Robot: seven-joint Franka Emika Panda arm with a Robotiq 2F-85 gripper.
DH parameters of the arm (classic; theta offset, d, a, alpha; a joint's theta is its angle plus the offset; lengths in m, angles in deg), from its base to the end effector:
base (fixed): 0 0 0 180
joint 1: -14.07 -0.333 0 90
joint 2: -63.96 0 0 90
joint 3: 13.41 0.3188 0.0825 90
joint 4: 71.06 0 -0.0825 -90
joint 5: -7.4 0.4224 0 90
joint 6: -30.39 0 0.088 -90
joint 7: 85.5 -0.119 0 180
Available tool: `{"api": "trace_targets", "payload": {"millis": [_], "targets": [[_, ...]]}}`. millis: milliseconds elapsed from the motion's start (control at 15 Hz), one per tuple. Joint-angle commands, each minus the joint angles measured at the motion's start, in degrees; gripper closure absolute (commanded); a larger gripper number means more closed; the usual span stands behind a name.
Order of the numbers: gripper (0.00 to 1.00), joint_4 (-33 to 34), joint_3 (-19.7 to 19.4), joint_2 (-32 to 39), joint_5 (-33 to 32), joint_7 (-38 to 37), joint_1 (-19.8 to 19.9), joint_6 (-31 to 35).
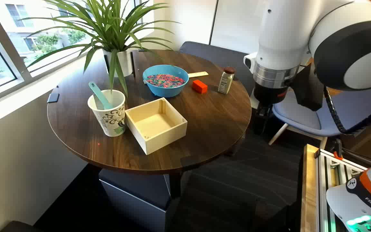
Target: Move the cup to the right
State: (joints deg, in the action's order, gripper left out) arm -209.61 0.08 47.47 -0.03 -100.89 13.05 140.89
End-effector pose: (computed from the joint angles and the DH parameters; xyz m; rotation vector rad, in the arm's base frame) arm 0.4419 0.1018 0.3714 2.9027 0.0387 -0.2306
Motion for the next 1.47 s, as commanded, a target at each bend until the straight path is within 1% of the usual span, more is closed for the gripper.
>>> {"api": "trace_targets", "payload": {"millis": [0,67,133,267,333,533,667,800,933,1000,1133,1333,1400], "targets": [[0.00,0.08,-1.50,0.13,-0.41,-0.37,-1.59,-0.13],[0.00,0.08,-1.50,0.13,-0.41,-0.37,-1.59,-0.13],[0.00,1.24,-1.97,0.37,1.09,-0.79,-1.45,0.46],[0.00,5.55,-3.23,0.51,4.16,-2.35,-1.10,-0.21],[0.00,8.82,-3.91,0.65,5.53,-3.65,-0.76,-1.65],[0.00,18.28,-6.92,1.71,11.67,-3.73,-0.30,-6.12],[0.00,26.54,-7.32,5.36,15.49,-7.20,-0.35,-8.04],[0.00,34.18,-6.68,10.42,18.94,-12.59,-0.73,-7.97],[0.00,39.80,-5.47,14.70,18.76,-13.78,-1.98,-6.94],[0.00,33.04,-6.74,8.43,17.55,-11.08,-1.42,-6.01],[0.00,37.42,-6.20,12.54,17.63,-12.70,-2.46,-6.08],[0.00,39.16,-6.23,14.66,17.66,-12.91,-2.75,-6.01],[0.00,41.16,-6.11,16.54,18.73,-17.86,-2.85,-6.33]]}}
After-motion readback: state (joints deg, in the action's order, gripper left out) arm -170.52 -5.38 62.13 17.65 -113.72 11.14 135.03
